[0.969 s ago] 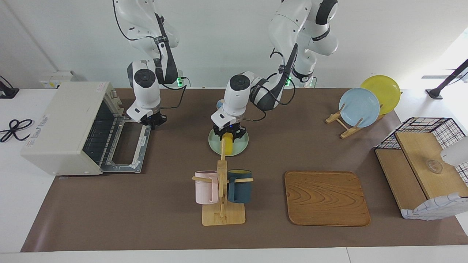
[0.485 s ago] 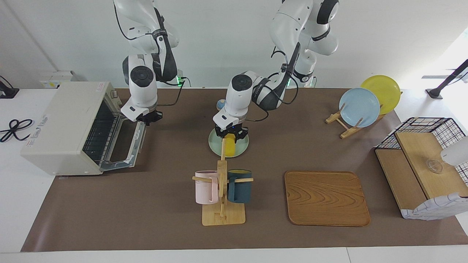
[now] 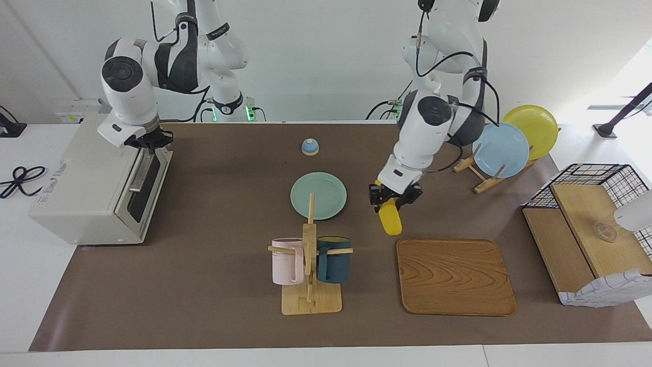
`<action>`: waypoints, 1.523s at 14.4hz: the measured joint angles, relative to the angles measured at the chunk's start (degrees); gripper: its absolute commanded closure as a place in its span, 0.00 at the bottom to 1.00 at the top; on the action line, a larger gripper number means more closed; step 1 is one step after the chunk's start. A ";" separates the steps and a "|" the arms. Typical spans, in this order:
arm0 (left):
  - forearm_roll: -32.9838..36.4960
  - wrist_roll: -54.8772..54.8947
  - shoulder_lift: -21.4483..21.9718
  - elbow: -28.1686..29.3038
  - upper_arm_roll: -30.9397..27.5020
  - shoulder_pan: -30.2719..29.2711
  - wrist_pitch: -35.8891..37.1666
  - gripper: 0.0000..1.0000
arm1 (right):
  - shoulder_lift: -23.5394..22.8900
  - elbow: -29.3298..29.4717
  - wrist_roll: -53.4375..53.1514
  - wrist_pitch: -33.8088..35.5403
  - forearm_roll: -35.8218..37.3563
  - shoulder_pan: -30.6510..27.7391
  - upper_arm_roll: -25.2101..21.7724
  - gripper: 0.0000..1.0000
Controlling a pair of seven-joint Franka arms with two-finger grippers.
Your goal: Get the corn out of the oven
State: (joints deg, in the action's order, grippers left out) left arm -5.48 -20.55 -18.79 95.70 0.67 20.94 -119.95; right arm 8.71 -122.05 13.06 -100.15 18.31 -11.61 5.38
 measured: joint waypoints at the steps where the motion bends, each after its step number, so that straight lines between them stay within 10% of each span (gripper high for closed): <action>1: 0.00 2.05 -2.33 -3.28 0.02 -2.45 1.55 1.00 | 0.00 0.03 0.06 0.01 0.01 0.01 0.07 1.00; 8: 0.00 10.84 -21.91 -24.16 0.38 -11.98 1.80 1.00 | -0.30 6.14 -0.08 4.12 -1.07 2.76 0.75 1.00; 17: 0.00 12.93 -27.90 -29.00 0.82 -13.00 -0.54 1.00 | -5.88 22.47 -9.66 11.85 -13.43 11.54 1.11 0.95; 18: 0.00 13.12 -27.98 -28.73 0.84 -12.97 -1.63 0.39 | -6.68 23.74 -10.36 12.40 -14.80 11.73 1.15 0.83; 19: 0.00 13.30 -28.02 -28.46 0.88 -12.93 -2.50 0.00 | -7.22 24.48 -10.63 12.70 -15.74 11.73 1.12 0.76; 21: 0.00 13.40 -28.02 -28.34 0.95 -12.91 -2.87 0.00 | -7.61 24.90 -11.05 13.82 -16.16 11.72 1.07 0.60; 22: 0.00 13.45 -28.00 -28.37 0.95 -12.91 -2.91 0.00 | -7.61 24.98 -11.14 14.39 -16.17 11.71 1.07 0.36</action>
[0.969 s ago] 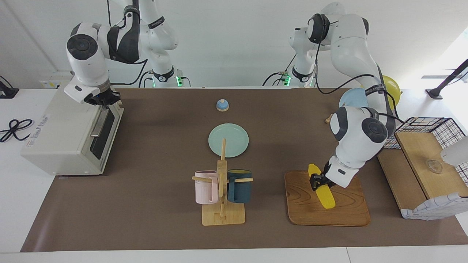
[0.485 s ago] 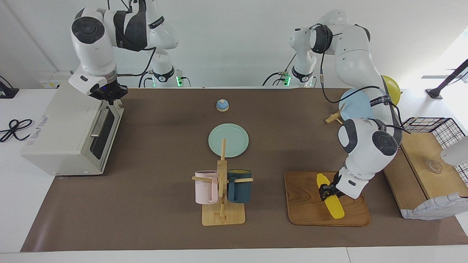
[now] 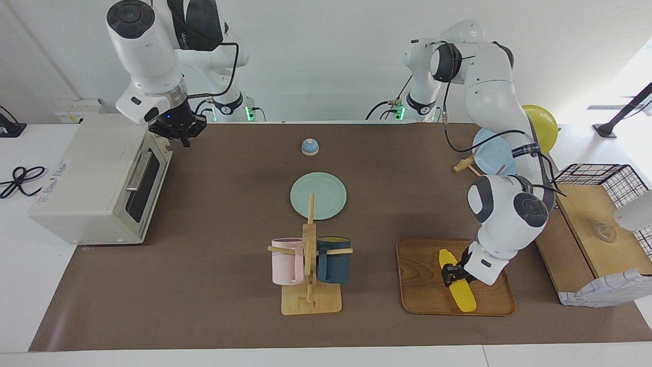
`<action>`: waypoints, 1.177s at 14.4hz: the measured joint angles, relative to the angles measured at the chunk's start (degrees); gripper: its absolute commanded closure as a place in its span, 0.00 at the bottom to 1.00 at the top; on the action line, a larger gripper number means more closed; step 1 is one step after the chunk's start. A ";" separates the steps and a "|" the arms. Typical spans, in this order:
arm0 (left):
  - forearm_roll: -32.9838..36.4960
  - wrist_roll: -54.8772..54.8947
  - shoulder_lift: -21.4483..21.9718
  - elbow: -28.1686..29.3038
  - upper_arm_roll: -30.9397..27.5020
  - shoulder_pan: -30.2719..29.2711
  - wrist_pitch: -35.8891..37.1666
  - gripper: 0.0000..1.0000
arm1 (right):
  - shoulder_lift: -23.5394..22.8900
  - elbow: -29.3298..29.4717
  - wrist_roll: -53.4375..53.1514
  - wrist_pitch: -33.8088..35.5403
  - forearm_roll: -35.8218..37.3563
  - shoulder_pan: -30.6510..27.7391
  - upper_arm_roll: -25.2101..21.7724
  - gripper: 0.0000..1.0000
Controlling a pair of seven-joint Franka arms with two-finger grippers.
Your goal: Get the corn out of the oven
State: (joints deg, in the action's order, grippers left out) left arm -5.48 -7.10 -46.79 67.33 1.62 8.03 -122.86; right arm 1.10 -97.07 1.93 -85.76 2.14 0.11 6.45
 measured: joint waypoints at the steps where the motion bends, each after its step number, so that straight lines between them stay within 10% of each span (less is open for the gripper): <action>1: 0.00 0.01 0.10 -0.15 0.00 -0.01 -0.04 0.00 | 0.00 0.13 -0.03 0.37 -0.01 -0.04 -0.01 0.00; 7: 0.00 0.02 5.72 -0.48 -1.51 -0.19 5.60 0.00 | 0.04 0.75 -0.04 1.17 -0.05 0.20 -1.47 0.00; 17: 0.02 0.54 27.22 6.37 -3.62 -1.64 28.83 0.00 | -2.00 1.89 -0.04 1.18 -0.07 2.57 -5.86 0.00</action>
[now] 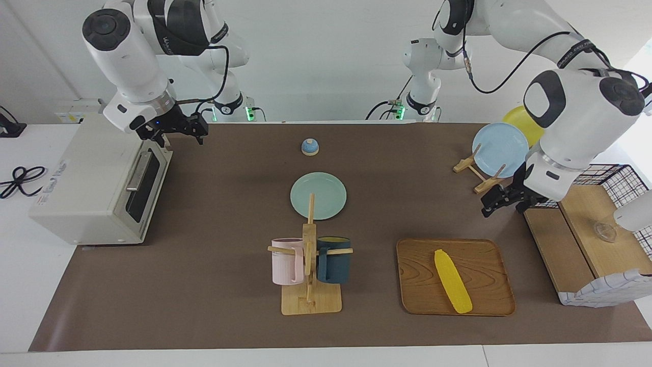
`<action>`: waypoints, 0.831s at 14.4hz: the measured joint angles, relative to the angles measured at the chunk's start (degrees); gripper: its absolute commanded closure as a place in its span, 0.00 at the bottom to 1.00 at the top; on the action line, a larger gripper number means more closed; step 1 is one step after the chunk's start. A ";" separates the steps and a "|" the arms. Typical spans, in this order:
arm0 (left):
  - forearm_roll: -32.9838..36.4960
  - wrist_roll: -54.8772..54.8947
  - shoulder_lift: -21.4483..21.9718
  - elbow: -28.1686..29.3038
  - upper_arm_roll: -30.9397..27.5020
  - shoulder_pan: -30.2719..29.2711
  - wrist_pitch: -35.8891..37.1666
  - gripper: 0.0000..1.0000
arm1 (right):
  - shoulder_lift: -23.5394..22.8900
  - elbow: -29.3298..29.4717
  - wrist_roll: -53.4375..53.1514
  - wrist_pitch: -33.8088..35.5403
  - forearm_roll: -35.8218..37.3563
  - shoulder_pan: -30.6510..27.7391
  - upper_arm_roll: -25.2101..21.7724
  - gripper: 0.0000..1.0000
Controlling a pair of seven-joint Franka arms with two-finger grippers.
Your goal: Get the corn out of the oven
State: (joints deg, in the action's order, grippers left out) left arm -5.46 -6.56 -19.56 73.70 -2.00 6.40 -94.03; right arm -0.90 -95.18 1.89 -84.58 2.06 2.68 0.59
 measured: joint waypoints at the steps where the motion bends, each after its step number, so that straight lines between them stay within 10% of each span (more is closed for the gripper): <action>1: 0.02 0.47 2.57 1.89 -0.03 -0.02 1.23 0.00 | -0.19 0.81 0.00 0.38 0.00 -0.13 -0.25 0.00; 8: 2.25 4.62 21.92 23.46 -0.09 -0.49 2.63 0.00 | -0.26 2.98 -0.01 0.91 0.00 -0.87 -1.96 0.00; 12: 2.29 4.70 25.06 28.61 1.23 -0.48 1.75 0.00 | -0.26 3.01 -0.01 0.72 0.00 -0.83 -2.37 0.00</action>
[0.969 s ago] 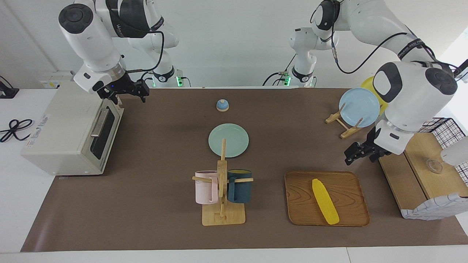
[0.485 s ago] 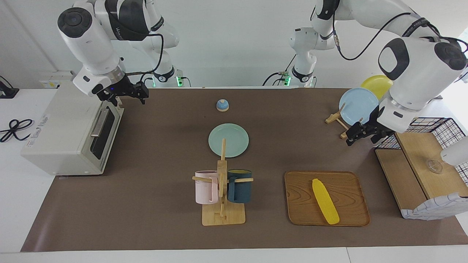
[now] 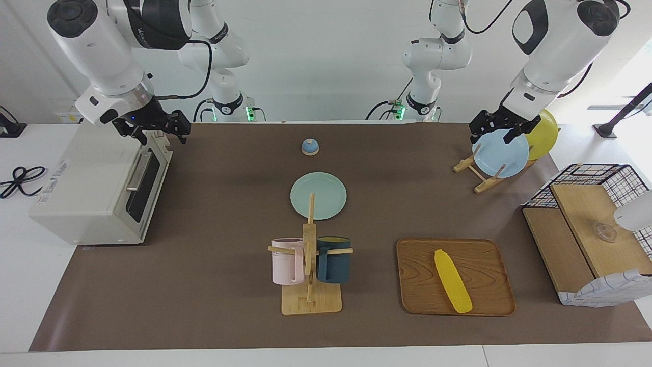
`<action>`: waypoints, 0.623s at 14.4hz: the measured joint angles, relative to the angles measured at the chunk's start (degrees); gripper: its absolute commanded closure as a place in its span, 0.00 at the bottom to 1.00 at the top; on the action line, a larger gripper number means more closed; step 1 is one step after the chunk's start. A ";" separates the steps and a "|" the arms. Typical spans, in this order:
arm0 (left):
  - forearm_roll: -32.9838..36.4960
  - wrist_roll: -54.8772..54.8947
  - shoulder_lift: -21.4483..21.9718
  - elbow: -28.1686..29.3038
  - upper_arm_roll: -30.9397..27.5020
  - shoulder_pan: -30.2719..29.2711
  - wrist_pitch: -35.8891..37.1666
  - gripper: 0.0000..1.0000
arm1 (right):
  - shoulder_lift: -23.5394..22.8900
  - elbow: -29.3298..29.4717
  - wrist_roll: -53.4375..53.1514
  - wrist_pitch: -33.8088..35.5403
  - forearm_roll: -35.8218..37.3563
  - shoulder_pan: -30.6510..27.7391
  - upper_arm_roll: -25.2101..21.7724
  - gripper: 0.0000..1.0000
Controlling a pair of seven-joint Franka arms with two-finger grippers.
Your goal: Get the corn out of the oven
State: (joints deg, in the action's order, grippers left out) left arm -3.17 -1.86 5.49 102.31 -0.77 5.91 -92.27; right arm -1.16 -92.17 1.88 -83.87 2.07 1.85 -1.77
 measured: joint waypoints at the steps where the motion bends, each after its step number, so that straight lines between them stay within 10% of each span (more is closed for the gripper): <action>1: 0.23 0.00 -0.07 -0.24 0.42 -0.01 -0.41 0.00 | 0.00 -0.01 0.00 0.00 0.00 0.04 0.03 0.00; 9: 3.11 -0.04 -1.64 -4.57 4.47 -1.99 0.85 0.00 | 0.00 -0.07 0.00 0.00 0.00 0.05 0.07 0.00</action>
State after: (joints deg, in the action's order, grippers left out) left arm -0.06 -1.90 3.86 97.74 3.70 3.93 -91.43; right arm -1.16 -92.24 1.89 -83.87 2.07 1.89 -1.70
